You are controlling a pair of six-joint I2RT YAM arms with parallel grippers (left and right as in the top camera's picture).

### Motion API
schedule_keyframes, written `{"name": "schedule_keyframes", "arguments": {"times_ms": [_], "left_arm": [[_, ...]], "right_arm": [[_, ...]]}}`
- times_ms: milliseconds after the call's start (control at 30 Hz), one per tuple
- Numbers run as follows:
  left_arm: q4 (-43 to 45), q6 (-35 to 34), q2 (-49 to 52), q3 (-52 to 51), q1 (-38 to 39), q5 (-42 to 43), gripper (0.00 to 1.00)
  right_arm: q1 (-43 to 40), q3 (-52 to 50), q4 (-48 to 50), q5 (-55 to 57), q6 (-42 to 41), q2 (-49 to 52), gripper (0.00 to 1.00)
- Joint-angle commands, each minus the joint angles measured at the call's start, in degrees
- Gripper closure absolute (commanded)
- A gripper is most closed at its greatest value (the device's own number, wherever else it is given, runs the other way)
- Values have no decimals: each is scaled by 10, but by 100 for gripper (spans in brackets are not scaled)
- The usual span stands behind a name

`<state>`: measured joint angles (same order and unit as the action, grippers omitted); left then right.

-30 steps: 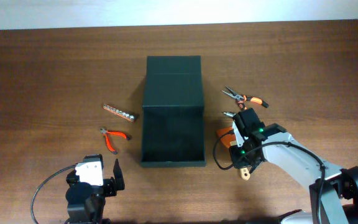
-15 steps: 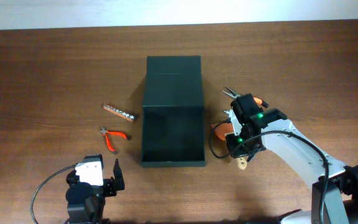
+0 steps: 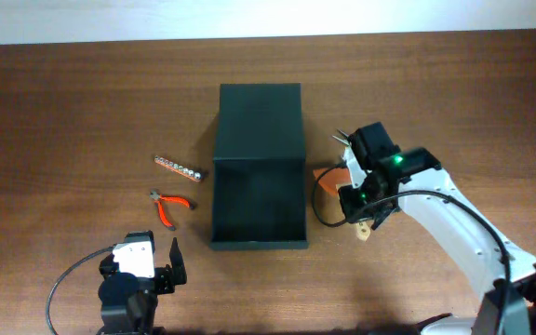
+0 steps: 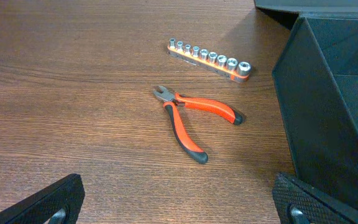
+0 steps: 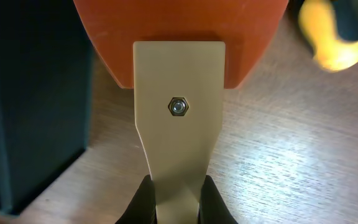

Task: Pack container
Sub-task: 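Carry the scraper over the green box and lower it inside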

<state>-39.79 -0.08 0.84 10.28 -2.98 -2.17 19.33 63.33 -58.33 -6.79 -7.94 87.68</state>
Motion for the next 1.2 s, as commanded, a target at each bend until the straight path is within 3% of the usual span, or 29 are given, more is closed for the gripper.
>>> {"name": "schedule_keyframes", "arguments": {"times_ms": [0, 233, 567, 933, 1167], "left_arm": [[1, -5, -5, -3, -3, 0, 1], [1, -5, -5, -3, -3, 0, 1], [1, -5, -5, -3, -3, 0, 1], [1, -5, -5, -3, -3, 0, 1], [1, -5, -5, -3, -3, 0, 1]], "right_arm": [[11, 56, -17, -8, 4, -29, 91], [99, 156, -23, -18, 30, -33, 91], [230, 165, 50, 16, 48, 3, 91], [250, 165, 85, 25, 112, 143, 91], [250, 165, 83, 26, 123, 173, 91]]}}
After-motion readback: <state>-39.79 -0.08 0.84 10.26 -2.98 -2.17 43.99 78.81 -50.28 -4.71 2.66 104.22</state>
